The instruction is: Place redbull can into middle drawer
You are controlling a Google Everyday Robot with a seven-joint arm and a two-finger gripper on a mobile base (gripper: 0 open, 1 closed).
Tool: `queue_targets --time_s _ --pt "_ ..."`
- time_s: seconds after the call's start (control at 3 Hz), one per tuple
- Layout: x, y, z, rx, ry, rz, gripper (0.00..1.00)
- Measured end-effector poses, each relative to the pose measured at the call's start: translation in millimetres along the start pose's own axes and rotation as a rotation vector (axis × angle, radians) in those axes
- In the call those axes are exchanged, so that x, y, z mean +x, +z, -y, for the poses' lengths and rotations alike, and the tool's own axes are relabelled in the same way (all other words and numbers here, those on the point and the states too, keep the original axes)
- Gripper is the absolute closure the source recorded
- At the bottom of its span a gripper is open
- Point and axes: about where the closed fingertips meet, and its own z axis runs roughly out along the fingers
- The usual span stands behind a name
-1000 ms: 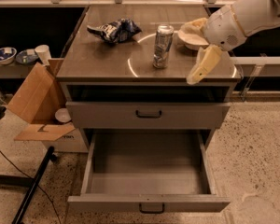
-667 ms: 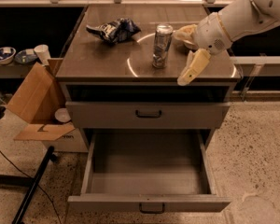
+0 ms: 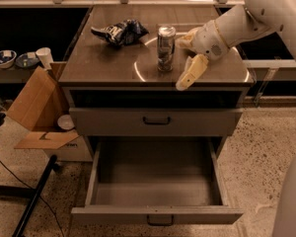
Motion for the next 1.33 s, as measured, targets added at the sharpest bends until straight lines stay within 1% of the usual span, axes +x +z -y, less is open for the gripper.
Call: queue_targets --time_s 0.33,0.67,1.33 --pt "-10.5 14.3 13.3 -0.005 0.026 0.000 0.00" --pt "-18.9 20.9 19.6 -0.004 0.037 0.004 0.00" --pt "-30.0 30.0 29.5 0.001 0.084 0.008 0.00"
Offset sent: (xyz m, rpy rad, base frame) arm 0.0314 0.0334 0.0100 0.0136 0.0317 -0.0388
